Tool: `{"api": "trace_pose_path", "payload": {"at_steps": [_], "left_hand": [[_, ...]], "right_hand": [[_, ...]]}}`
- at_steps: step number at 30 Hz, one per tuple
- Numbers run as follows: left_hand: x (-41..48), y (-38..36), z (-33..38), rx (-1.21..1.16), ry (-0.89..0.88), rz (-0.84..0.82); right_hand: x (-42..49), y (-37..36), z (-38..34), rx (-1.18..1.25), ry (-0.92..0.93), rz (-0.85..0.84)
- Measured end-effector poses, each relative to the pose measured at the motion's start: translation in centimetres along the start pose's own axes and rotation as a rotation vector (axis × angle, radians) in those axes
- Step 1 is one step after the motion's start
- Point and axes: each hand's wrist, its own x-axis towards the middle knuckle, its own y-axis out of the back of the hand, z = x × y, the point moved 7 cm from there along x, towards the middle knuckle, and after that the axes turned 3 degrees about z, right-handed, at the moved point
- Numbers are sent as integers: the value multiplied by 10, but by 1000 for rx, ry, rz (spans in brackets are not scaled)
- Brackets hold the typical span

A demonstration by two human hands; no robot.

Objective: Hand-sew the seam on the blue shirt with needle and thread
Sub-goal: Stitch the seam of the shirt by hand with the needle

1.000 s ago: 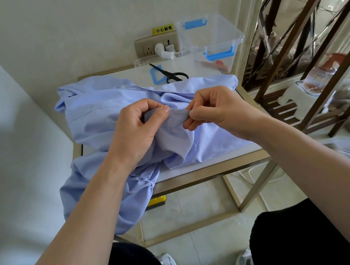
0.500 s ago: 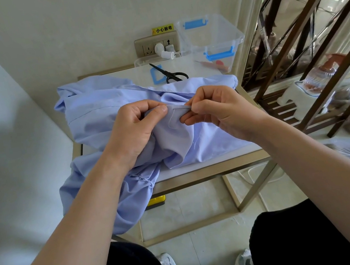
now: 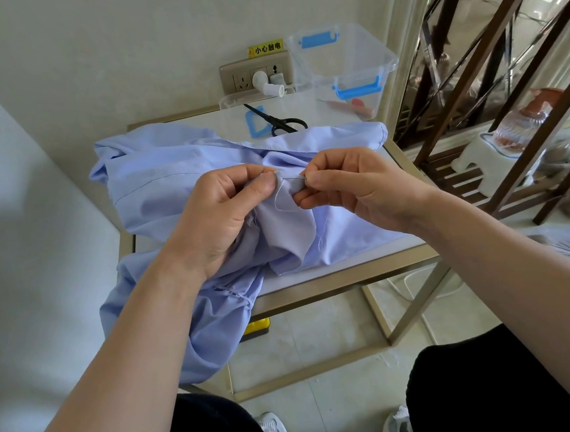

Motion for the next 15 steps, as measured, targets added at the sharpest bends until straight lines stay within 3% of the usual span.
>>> {"api": "trace_pose_path", "payload": {"at_steps": [7,15], "left_hand": [[-1,-6,1,199,-60,-55],[2,-2,2,181,-68,1]], "right_hand": [[0,-4,2,-77,20,31],[2,7,2,-108,21,141]]}}
